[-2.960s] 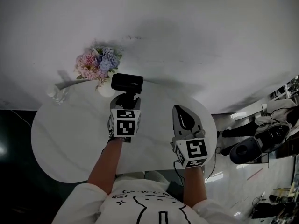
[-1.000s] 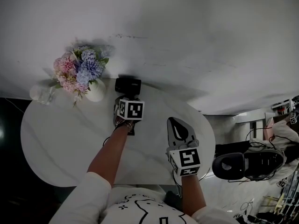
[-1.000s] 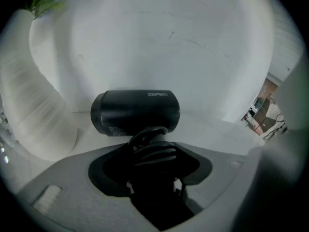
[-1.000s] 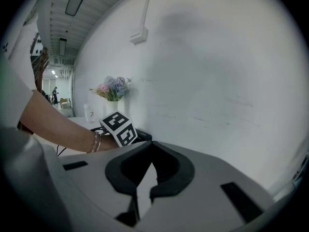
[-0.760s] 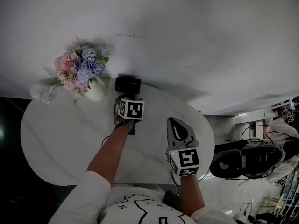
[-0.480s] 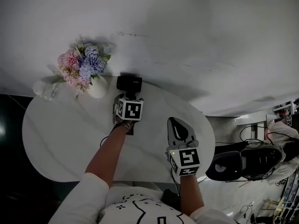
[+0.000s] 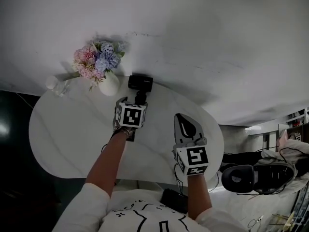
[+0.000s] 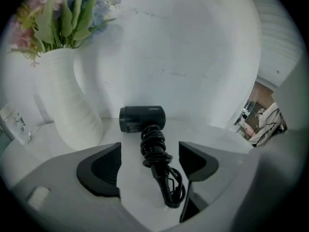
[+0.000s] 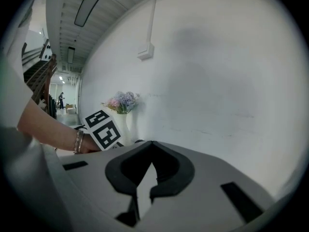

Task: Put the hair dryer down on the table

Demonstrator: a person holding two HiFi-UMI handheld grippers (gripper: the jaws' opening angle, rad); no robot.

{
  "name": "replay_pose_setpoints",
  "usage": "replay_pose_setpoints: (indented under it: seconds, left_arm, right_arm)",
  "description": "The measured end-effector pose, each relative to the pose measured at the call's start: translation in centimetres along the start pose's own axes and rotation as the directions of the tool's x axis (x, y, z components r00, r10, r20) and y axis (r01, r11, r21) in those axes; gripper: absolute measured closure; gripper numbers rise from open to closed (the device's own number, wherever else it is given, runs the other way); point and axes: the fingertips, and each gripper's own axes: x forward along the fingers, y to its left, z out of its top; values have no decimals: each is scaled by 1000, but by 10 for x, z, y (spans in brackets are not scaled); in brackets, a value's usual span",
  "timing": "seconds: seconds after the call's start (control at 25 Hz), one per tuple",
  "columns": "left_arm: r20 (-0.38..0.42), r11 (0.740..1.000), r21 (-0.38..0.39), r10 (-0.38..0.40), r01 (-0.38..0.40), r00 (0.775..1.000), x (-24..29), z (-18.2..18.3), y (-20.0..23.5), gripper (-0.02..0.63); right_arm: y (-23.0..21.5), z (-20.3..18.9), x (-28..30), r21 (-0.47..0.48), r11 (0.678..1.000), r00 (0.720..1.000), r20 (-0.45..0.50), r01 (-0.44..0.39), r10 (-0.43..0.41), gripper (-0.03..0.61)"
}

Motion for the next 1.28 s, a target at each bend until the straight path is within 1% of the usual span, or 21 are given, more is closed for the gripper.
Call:
replay_pose_setpoints:
  seconds: [0.16,0.36,0.56,0.68,0.8,0.92,1.04,1.16,1.2,1.28]
  left_arm:
    - [45,1000,8,2,-2,999,-32,1,12,256]
    - [140,1000,7,-18,17,990,-86,6,23,258]
    - [213,997,65,-51,38,976,-132,13,41,258]
    - [245,991,100,-112,90,963,-158,9,45,258]
    - [309,983,92,-180,159,934,-189,8,51,258]
    - [400,982,64,-186,175,897,-228,3,70,258]
    - [476,985,70,-170,155,863,-267,1,94,258]
    - [525,987,107,-159,121,836,-304,-3,117,258]
    - [544,987,128,-154,100,825,-316,-5,123,258]
    - [592,983,179,-135,34,794,-342,-6,135,259]
  right_arm:
    - [12,19,-4,-22,1000,999,52,3,-2,577]
    - [36,42,-19,-25,1000,995,94,18,-16,578]
    - [66,66,-33,-30,997,989,131,69,-64,578]
    - [86,75,-44,-44,994,983,154,105,-97,578]
    - [100,86,-55,-28,988,971,193,152,-144,578]
    - [120,92,-65,-12,985,963,214,171,-164,578]
    - [137,105,-72,0,983,956,231,184,-179,578]
    - [158,120,-82,11,982,947,261,190,-186,578]
    - [165,124,-85,11,981,945,267,193,-189,578]
    - [181,129,-92,1,980,941,280,199,-191,578]
